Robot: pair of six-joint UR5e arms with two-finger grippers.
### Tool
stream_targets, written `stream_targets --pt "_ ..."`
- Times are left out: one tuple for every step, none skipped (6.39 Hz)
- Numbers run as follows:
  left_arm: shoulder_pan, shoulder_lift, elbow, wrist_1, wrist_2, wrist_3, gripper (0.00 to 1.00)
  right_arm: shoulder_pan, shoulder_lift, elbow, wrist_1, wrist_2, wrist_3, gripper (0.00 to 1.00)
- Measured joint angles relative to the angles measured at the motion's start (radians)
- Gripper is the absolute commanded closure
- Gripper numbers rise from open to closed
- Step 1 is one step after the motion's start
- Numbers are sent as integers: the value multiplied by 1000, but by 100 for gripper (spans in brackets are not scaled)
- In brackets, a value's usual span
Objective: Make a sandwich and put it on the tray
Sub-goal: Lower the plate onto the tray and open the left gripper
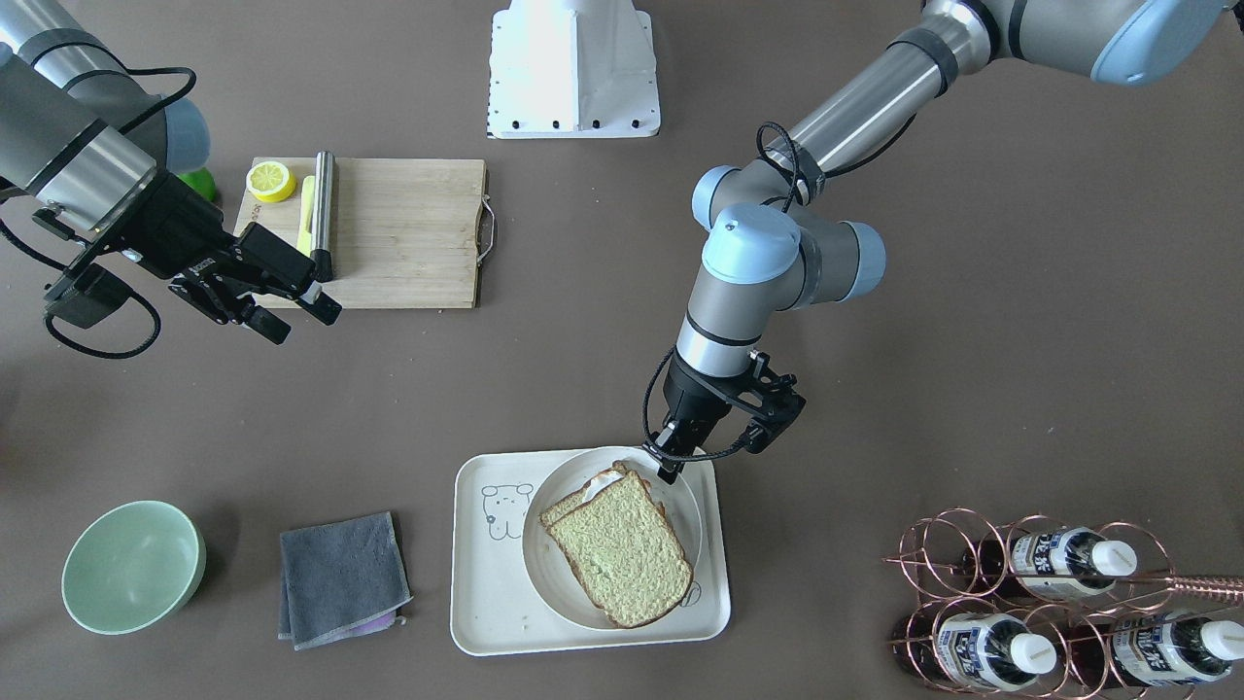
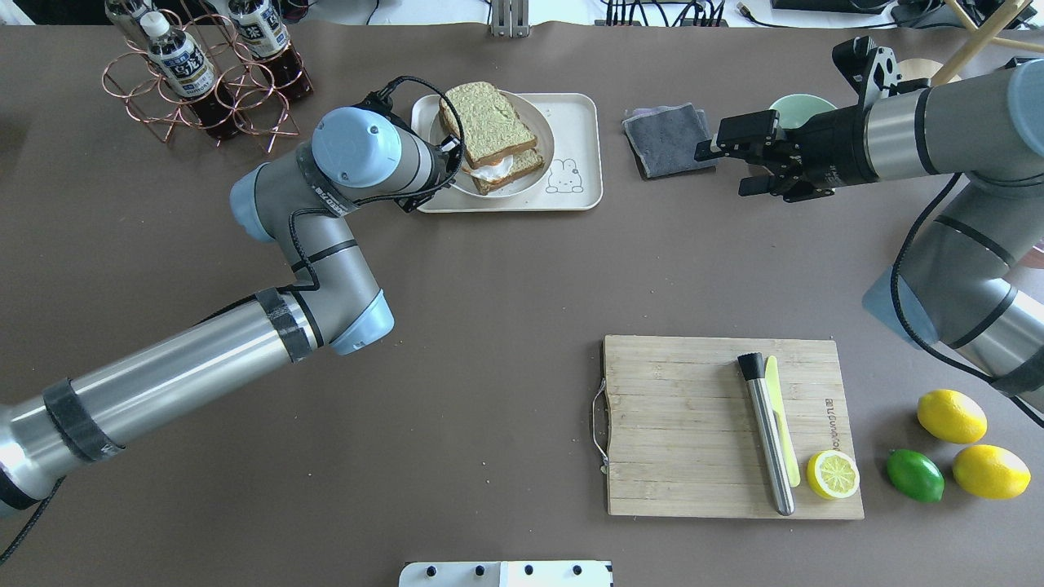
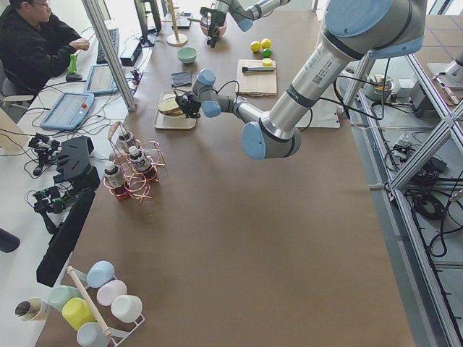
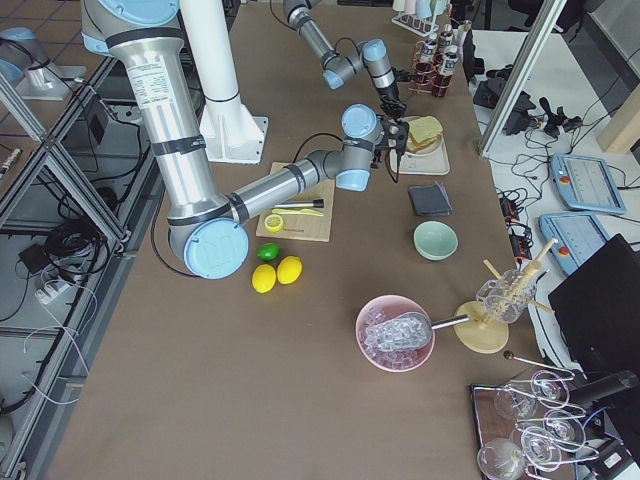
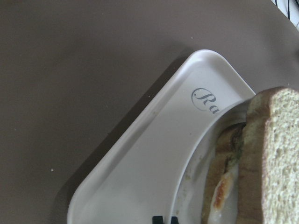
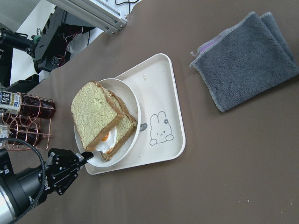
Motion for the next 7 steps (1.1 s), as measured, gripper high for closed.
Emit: stream_targets --pt "10 -8 10 -8 6 0 100 2 0 -1 0 0 0 0" --pt "17 -13 23 -22 12 0 67 3 -1 -3 0 0 0 0" --pt "19 -14 37 -40 18 0 37 5 -1 -5 0 1 -1 0" --pt "19 -14 44 -49 19 2 10 7 0 -6 0 1 -1 0" --pt "18 -14 46 -54 20 5 5 9 0 -7 -1 1 -1 0" --pt "15 -13 43 -57 19 8 5 11 1 -8 -2 1 -1 0" --pt "10 -10 32 -58 16 11 4 13 1 -7 -3 3 0 0"
